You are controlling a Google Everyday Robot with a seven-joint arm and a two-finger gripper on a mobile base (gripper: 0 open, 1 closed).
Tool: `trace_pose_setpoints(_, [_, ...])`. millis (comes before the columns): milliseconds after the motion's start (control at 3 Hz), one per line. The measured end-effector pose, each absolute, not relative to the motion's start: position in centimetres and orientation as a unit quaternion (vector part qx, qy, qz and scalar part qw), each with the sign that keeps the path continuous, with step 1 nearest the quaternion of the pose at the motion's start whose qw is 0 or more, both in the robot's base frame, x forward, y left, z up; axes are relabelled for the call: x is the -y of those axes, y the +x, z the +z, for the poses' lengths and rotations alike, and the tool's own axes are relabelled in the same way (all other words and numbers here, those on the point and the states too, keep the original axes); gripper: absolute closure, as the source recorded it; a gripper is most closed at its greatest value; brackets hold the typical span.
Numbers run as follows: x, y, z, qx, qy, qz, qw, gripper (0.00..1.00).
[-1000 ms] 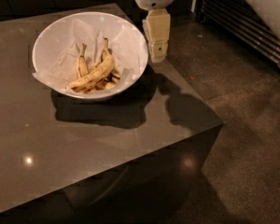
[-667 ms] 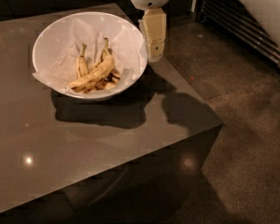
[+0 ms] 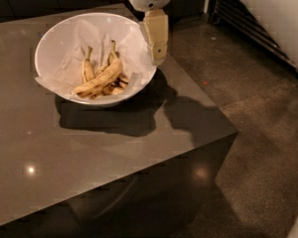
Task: Pick banana from white bowl
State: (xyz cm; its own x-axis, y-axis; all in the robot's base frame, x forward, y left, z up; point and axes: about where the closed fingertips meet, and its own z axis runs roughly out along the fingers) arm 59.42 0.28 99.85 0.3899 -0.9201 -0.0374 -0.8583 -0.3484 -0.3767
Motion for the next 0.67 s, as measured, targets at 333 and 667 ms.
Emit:
trace_pose_setpoints(333, [-1.5, 59.9, 98.7, -0.536, -0.827, -0.082, 0.150, 0.00])
trace_pose_setpoints(667, [-2.1, 60.4, 97.5, -0.538, -0.829, -0.076, 0.134, 0.00])
